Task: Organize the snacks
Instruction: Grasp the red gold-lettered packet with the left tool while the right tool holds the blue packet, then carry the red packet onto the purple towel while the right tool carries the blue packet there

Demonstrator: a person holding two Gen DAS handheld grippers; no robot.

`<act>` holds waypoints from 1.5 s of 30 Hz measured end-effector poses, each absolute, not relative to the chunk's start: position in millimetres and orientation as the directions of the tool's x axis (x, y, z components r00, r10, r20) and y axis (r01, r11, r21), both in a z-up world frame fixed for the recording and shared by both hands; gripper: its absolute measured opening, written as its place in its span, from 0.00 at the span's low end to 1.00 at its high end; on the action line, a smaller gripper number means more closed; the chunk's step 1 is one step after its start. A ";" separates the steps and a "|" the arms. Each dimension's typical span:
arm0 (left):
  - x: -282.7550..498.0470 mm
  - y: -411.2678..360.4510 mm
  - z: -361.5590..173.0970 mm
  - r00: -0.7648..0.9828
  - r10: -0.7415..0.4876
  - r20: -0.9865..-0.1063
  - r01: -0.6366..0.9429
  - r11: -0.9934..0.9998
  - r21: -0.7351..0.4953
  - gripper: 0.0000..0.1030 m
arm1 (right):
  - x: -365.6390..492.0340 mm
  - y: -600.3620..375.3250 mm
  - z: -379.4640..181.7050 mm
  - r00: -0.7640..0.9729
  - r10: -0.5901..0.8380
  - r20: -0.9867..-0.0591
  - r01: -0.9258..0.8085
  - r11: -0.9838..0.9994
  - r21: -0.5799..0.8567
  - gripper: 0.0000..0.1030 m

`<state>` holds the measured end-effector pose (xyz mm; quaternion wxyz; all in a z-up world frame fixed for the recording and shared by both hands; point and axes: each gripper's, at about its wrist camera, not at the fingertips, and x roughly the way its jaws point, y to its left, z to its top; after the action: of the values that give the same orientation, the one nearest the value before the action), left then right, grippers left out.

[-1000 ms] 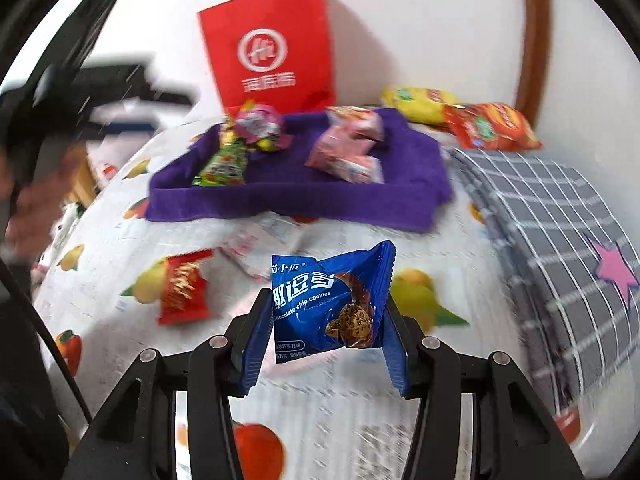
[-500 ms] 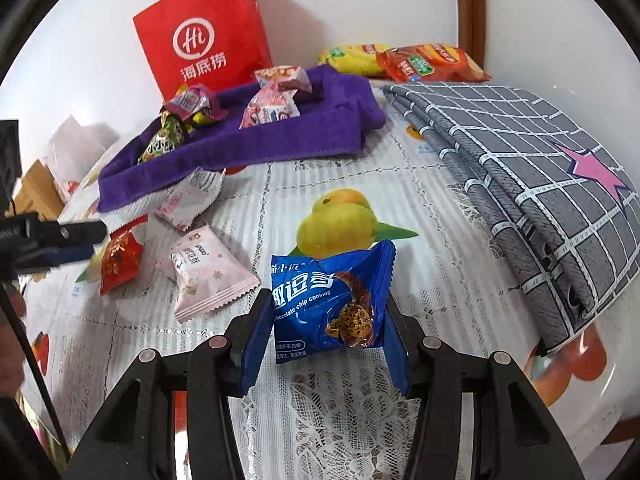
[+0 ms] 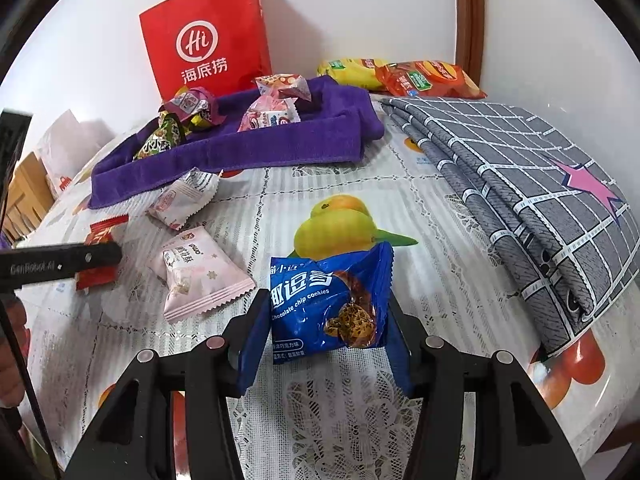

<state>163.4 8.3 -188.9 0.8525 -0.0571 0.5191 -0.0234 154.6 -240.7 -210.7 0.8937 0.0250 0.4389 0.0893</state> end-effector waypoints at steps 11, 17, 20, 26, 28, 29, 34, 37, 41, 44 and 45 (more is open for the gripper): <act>166.7 -6.8 -194.6 0.505 -0.009 -0.863 -0.011 1.000 -0.017 0.48 | 153.6 -239.2 -210.8 0.602 0.178 -0.778 -0.144 0.983 0.113 0.52; 163.6 2.9 -192.2 0.504 0.011 -0.864 -0.025 1.000 -0.002 0.38 | 155.1 -238.2 -209.7 0.595 0.173 -0.785 -0.146 0.984 0.106 0.50; 159.4 11.8 -190.1 0.495 -0.019 -0.869 -0.036 0.998 -0.043 0.38 | 159.4 -238.9 -206.4 0.573 0.173 -0.801 -0.143 0.984 0.111 0.49; 153.4 33.4 -180.2 0.503 -0.074 -0.861 -0.065 0.990 -0.124 0.38 | 168.6 -249.4 -183.0 0.585 0.251 -0.771 -0.139 0.968 0.209 0.49; 154.0 40.1 -175.0 0.512 -0.087 -0.854 -0.074 0.987 -0.145 0.38 | 173.2 -249.6 -169.9 0.610 0.247 -0.753 -0.142 0.969 0.203 0.49; 155.0 43.4 -172.0 0.519 -0.094 -0.850 -0.078 0.985 -0.156 0.38 | 176.0 -248.8 -163.8 0.621 0.243 -0.745 -0.145 0.970 0.196 0.49; 164.9 55.2 -157.0 0.553 -0.127 -0.823 -0.081 0.976 -0.205 0.38 | 191.5 -242.0 -140.5 0.655 0.239 -0.717 -0.172 0.971 0.166 0.49; 172.0 59.2 -148.1 0.572 -0.136 -0.809 -0.075 0.973 -0.216 0.38 | 202.2 -237.2 -127.0 0.676 0.237 -0.698 -0.188 0.971 0.148 0.49; 184.2 64.7 -136.9 0.597 -0.140 -0.790 -0.077 0.970 -0.230 0.38 | 218.0 -232.7 -111.8 0.695 0.250 -0.674 -0.207 0.968 0.145 0.49; 194.7 71.4 -129.2 0.611 -0.145 -0.778 -0.085 0.965 -0.247 0.38 | 233.9 -228.3 -103.7 0.698 0.265 -0.665 -0.220 0.963 0.153 0.49; 197.8 73.3 -126.6 0.616 -0.147 -0.774 -0.087 0.964 -0.252 0.38 | 239.4 -226.2 -101.9 0.697 0.272 -0.664 -0.225 0.962 0.157 0.49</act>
<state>197.8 73.3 -126.6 0.8890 -0.1334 0.4377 -0.0169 239.4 -226.2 -101.9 0.9206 0.0318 0.3651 0.1349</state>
